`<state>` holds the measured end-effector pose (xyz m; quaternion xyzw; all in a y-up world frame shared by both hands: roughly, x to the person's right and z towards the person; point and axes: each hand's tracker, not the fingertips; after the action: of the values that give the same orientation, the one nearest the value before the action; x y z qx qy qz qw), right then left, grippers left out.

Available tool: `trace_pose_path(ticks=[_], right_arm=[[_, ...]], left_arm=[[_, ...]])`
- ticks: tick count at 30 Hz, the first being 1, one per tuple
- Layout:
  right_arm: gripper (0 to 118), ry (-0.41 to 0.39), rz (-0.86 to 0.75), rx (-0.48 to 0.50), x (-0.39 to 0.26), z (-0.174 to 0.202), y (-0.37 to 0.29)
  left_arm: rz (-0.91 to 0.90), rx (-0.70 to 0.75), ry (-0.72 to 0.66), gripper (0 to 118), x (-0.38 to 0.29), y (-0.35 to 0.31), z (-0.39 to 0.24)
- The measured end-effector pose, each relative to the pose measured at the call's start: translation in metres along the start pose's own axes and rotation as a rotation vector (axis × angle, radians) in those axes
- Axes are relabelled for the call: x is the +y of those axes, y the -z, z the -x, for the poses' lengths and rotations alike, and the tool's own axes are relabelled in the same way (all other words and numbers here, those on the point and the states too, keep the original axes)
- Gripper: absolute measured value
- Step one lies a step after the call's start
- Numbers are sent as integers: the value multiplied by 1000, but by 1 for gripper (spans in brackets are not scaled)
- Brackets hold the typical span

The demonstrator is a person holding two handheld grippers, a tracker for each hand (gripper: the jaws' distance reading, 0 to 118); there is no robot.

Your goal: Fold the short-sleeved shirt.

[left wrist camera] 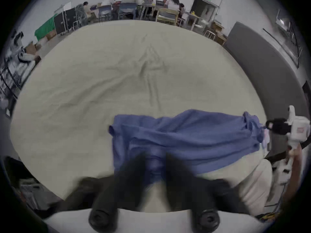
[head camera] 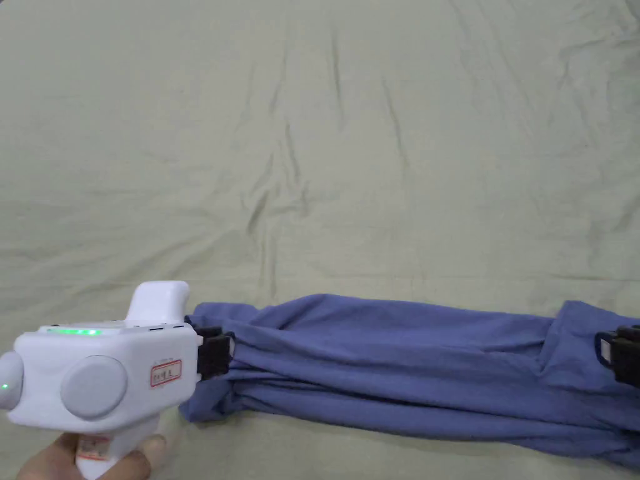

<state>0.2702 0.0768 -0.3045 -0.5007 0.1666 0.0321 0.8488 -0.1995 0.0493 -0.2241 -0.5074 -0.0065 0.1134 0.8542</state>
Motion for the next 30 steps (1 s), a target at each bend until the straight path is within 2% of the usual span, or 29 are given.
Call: trace_pose_path(ticks=[2, 4, 6, 7, 8, 9, 10, 11, 13, 17, 19, 20, 22, 24, 26, 28, 30], right_arm=[[5, 28, 31, 147, 1, 8, -1], [5, 62, 0, 189, 0, 11, -2], [5, 33, 5, 272, 3, 11, -7], [5, 28, 8, 271, 5, 13, -8], [5, 26, 10, 246, 7, 17, -8], [5, 8, 7, 226, 8, 21, -8], [5, 1, 8, 226, 10, 25, -8], [5, 2, 10, 236, 11, 28, -8], [5, 13, 9, 275, 13, 34, -7], [5, 37, 15, 347, 14, 39, -4], [5, 49, 11, 372, 14, 42, -8], [5, 48, 12, 362, 15, 42, -10], [5, 23, 7, 259, 15, 40, -16], [5, -15, 10, 179, 16, 43, -24], [5, -4, 7, 198, 15, 44, -32], [5, 2, 2, 196, 13, 44, -39], [5, 7, -3, 205, 9, 42, -43]], left_arm=[[-10, -125, -133, 0, -4, 3, 18], [2, -272, -191, 0, -5, 4, 46], [-8, -450, -258, 0, -3, 8, 80], [-8, -514, -286, 4, -3, 10, 93], [-5, -563, -310, 30, -1, 16, 106], [49, -557, -321, 99, -2, 24, 116], [94, -575, -324, 118, -2, 34, 121], [71, -595, -363, 118, -5, 41, 117], [138, -630, -386, 118, -9, 64, 112], [205, -599, -288, 118, -9, 93, 86], [209, -637, -306, 118, -4, 98, 80], [205, -631, -304, 118, -4, 101, 73], [199, -550, -254, 118, -6, 99, 69], [177, -585, -287, 118, -5, 91, 76], [158, -575, -296, 117, -9, 86, 78], [149, -503, -289, 108, -1, 68, 84], [108, -438, -248, 108, -3, 56, 95]])
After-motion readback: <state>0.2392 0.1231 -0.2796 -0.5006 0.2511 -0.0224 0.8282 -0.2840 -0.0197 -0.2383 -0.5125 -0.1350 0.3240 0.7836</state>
